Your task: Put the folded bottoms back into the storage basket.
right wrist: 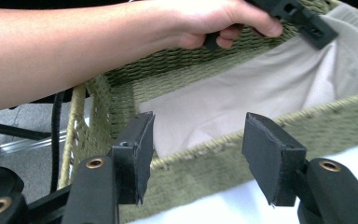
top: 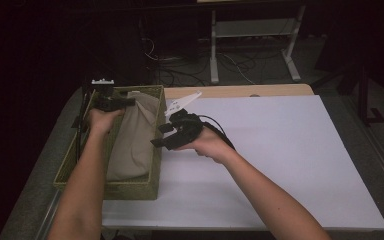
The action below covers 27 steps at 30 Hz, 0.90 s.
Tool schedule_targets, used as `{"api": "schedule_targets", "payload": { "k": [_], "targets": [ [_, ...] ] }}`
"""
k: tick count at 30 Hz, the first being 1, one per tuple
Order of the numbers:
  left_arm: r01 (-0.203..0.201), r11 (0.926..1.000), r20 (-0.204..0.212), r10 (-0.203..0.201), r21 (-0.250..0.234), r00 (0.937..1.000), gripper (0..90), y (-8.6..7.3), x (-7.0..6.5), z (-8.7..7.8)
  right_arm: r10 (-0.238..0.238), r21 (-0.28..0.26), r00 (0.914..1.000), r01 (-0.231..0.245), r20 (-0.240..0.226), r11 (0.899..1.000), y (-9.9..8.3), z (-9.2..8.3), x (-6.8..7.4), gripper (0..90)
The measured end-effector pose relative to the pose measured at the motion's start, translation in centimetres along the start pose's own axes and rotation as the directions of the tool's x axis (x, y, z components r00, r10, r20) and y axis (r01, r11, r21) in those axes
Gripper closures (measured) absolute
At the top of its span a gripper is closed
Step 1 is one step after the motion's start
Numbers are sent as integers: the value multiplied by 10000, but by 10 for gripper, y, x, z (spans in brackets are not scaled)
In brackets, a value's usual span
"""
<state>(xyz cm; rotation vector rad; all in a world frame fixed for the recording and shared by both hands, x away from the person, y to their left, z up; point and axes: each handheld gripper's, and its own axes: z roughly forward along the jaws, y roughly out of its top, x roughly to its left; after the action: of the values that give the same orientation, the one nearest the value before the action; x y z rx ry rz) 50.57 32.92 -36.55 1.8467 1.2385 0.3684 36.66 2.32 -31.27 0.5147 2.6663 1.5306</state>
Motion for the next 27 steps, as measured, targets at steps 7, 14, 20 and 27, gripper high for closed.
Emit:
{"api": "schedule_targets", "payload": {
  "k": [7,14,20,27],
  "targets": [
    [297,9996,-541,-294,33,9981,497,2,1,-6,213,-105,9991,-209,367,9997,-10,-19,-12,398],
    [-39,10000,278,39,18,9996,401,9,-19,-18,163,-91,9970,-156,763,9998,-18,-35,-27,351],
    [88,9999,1094,-76,-106,9940,326,10,-36,-27,280,-131,9953,-269,932,9996,-28,-48,-38,318],
    [-325,9991,1431,364,-289,9890,274,4,-62,-39,410,-186,9942,-393,999,9991,-44,-59,-50,282]
  ]
}}
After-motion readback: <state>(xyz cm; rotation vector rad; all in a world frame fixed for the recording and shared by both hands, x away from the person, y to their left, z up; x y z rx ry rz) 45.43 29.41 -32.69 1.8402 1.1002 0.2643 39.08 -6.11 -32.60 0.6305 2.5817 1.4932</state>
